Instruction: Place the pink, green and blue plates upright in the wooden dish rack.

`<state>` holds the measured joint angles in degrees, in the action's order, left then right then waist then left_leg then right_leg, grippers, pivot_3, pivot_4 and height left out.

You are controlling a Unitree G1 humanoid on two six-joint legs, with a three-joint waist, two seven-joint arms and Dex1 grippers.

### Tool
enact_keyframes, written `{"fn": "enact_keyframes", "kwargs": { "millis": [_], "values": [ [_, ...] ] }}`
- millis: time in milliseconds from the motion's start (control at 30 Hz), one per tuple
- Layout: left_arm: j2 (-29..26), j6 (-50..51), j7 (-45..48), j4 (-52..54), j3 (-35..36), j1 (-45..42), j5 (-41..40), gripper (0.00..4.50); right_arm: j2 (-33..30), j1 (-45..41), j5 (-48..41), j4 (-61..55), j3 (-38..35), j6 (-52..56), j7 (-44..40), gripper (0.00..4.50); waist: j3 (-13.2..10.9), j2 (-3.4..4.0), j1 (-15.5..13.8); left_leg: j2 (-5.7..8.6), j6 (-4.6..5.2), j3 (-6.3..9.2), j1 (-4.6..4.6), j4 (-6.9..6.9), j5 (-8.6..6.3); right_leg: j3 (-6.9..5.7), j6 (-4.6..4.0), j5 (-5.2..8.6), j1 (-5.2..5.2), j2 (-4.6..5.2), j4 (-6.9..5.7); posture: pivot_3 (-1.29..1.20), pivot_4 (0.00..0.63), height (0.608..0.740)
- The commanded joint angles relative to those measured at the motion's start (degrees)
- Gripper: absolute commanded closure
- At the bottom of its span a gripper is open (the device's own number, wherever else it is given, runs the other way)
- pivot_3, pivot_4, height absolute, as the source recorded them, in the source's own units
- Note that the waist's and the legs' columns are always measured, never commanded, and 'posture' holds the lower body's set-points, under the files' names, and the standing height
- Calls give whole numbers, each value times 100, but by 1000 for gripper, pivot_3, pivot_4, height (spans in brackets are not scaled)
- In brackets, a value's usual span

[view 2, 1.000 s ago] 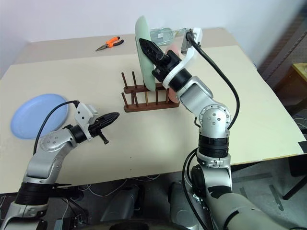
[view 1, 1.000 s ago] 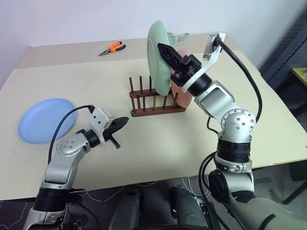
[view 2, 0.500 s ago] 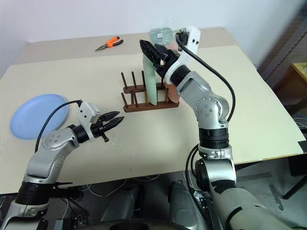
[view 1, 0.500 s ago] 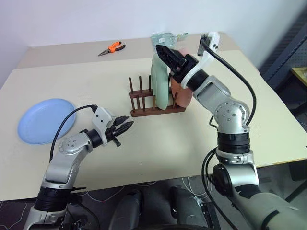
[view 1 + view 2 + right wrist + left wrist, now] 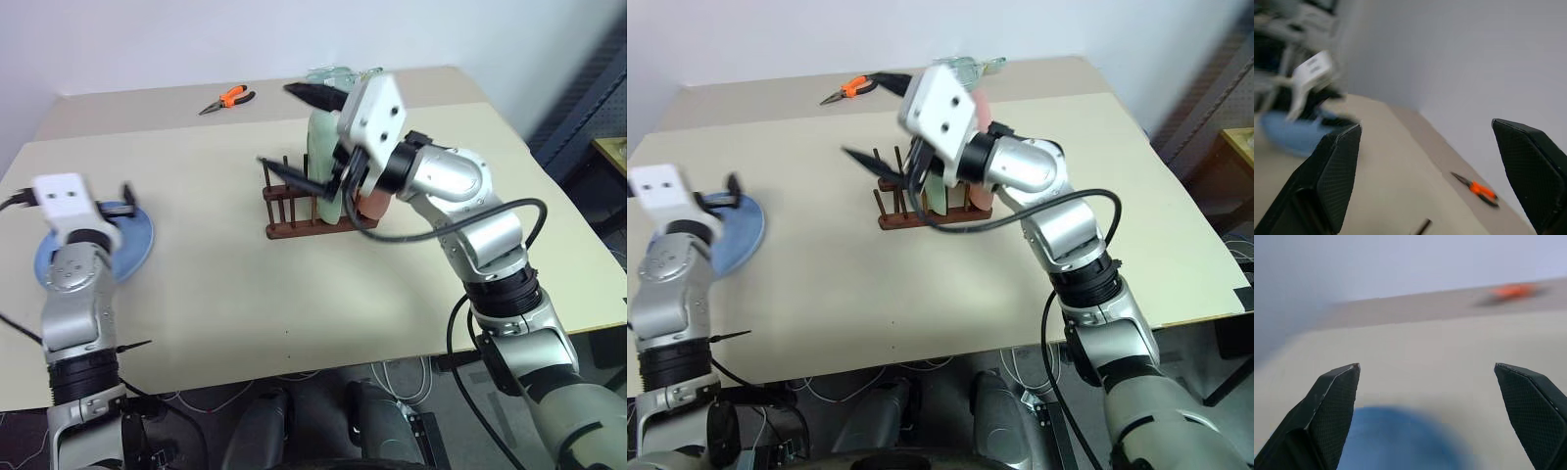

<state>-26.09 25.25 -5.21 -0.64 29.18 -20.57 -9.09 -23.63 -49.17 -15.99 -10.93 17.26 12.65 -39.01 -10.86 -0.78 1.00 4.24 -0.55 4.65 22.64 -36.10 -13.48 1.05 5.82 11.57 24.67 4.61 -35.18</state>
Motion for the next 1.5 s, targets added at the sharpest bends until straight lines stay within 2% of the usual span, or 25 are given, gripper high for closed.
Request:
{"fn": "enact_keyframes", "kwargs": {
  "millis": [33,233,333,433,500,533,633,800,1000,1100,1267,1367,1500],
  "values": [
    [-15,721,-1061,-89,869,-88,107,0,62,212,340,-240,276,-296,-265,50,4,-9,-7,0,0,0,0,0,0,0,0,0,-1,1,0,0,150,738],
    [582,1681,-1573,303,1822,-119,-622,0,225,488,602,-209,407,-412,-422,50,5,-29,-49,8,-6,7,1,-6,1,-5,2,-1,-6,9,2,0,150,738],
    [780,1980,-1604,444,2054,-130,-942,0,294,536,686,-173,397,-439,-472,50,9,-46,-35,7,-8,10,0,-5,1,-7,2,-2,-8,8,3,0,150,738],
    [994,2079,-1511,581,2162,-106,-1312,1355,354,561,781,-106,363,-466,-464,0,6,-51,-23,6,-17,12,0,-4,3,-9,1,-2,-6,5,-2,0,150,738],
    [1055,2114,-1545,606,2225,-128,-1466,2369,381,568,802,-69,328,-432,-471,0,6,-52,-19,5,-20,12,-2,-3,3,-8,1,-2,-6,5,-2,0,150,738],
    [1073,2157,-1603,587,2267,-159,-1539,3030,380,569,826,-41,310,-406,-468,0,6,-52,-16,5,-22,12,-3,-2,3,-9,1,-2,-6,4,-2,0,150,738],
    [1007,1800,-1161,673,1962,-220,-1730,4457,366,554,909,12,285,-378,-463,0,7,-53,-24,4,-24,12,-4,-2,3,-8,1,-2,-6,3,-2,0,150,738],
    [827,879,-238,1345,860,-452,-1602,4457,330,485,1366,97,355,-782,-374,0,8,-62,-65,8,-27,13,-1,-5,4,-10,0,-2,-13,7,5,0,150,738],
    [583,512,488,1896,-466,-1063,-1473,4457,397,77,2151,670,539,-1437,-271,0,7,-63,5,6,-30,6,-6,3,6,-5,-1,-2,-10,2,2,0,150,738],
    [576,518,606,2028,-826,-1324,-1476,4457,533,-219,2479,1129,612,-1694,-160,0,7,-62,19,3,-34,6,-8,7,9,-4,-3,-4,-8,-3,2,0,150,738],
    [701,589,607,2277,-1015,-1583,-1637,4457,855,-737,3056,2077,799,-1959,135,0,6,-61,18,0,-36,7,-11,9,10,-2,-3,-4,-7,-7,0,0,150,738],
    [742,610,566,2341,-1038,-1562,-1638,4500,996,-977,3392,2606,852,-2091,372,852,5,-60,4,0,-38,7,-10,8,11,-2,-4,-4,-7,-7,-1,0,150,738],
    [793,639,526,2434,-997,-1484,-1699,4500,1070,-1069,3576,2868,853,-2192,509,2979,5,-61,-15,2,-38,9,-9,8,11,-2,-4,-4,-8,-6,0,0,150,738]
  ]
}}
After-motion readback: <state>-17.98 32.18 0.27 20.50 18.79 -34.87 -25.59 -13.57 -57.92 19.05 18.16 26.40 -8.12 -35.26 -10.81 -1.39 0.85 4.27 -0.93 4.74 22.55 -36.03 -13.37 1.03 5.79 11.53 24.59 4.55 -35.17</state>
